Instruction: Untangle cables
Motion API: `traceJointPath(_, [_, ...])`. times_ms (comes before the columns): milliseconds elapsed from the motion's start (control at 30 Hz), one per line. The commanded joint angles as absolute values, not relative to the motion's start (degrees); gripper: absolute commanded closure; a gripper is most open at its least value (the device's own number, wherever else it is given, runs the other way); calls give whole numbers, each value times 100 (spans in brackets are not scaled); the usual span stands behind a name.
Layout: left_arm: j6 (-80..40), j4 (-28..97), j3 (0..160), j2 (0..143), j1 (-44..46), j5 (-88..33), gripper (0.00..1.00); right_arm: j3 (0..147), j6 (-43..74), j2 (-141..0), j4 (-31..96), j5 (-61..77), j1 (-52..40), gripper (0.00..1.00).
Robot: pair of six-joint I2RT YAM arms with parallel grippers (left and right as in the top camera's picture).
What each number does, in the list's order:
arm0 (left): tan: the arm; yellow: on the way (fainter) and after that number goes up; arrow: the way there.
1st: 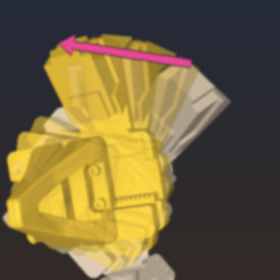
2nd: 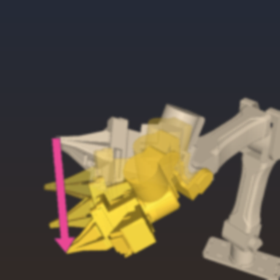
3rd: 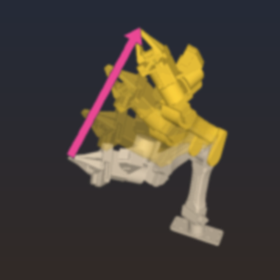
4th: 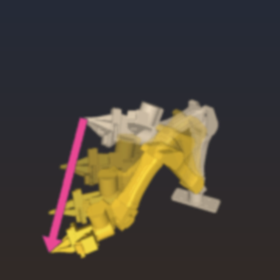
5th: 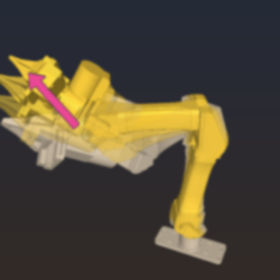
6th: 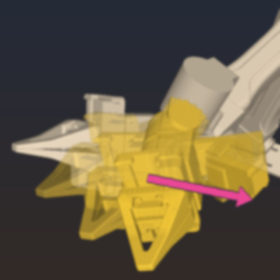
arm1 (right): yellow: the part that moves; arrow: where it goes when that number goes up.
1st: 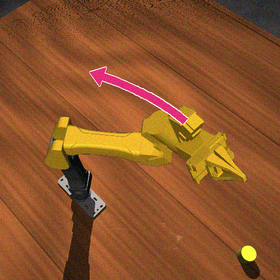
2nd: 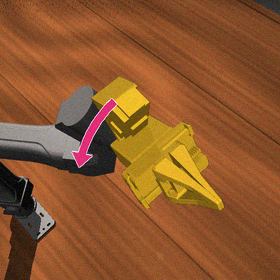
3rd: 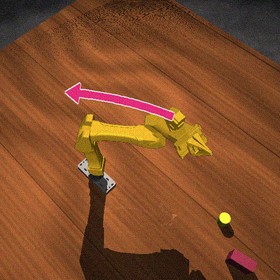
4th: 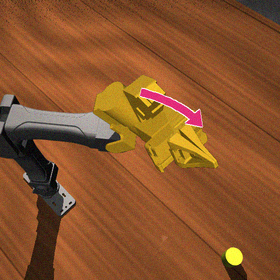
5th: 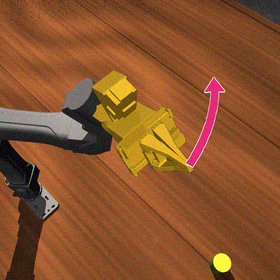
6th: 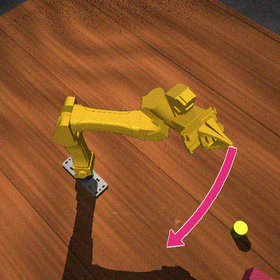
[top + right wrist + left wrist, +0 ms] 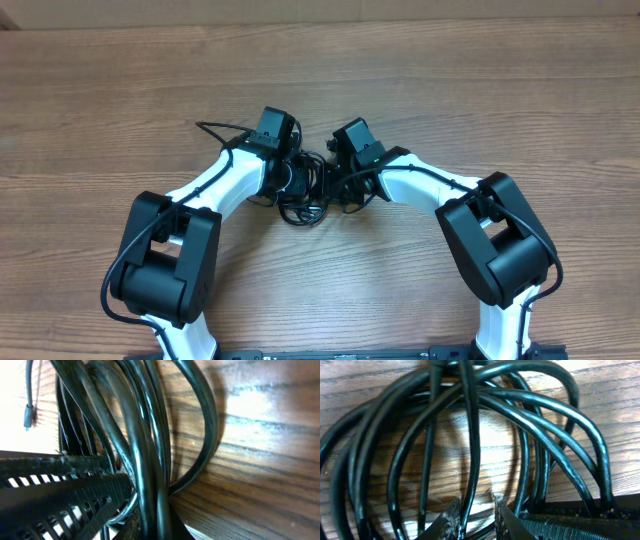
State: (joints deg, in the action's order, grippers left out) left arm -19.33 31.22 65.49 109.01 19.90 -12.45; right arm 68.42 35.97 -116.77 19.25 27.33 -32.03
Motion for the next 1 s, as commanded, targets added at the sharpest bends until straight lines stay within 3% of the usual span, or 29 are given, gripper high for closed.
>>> traceJointPath(0, [-1920,3107,6497,10943,2038,-1511,75,6790,3489,-11789,1756,3201,-3201,95])
traceJointPath(433, [-1020,3068,6497,10943,2027,-3092,73,6790,3404,-11789,1813,3573,-2886,92])
traceJointPath(633, [-1022,2995,6497,10943,2027,-3114,71,6792,3380,-11789,1710,4235,-2856,90])
traceJointPath(733, [-1026,3015,6497,10943,2027,-2974,69,6792,2836,-11789,1629,4834,-2749,86])
traceJointPath(967, [-1031,3190,6497,10943,2027,-2397,67,6790,2799,-11789,1977,4418,-2519,83])
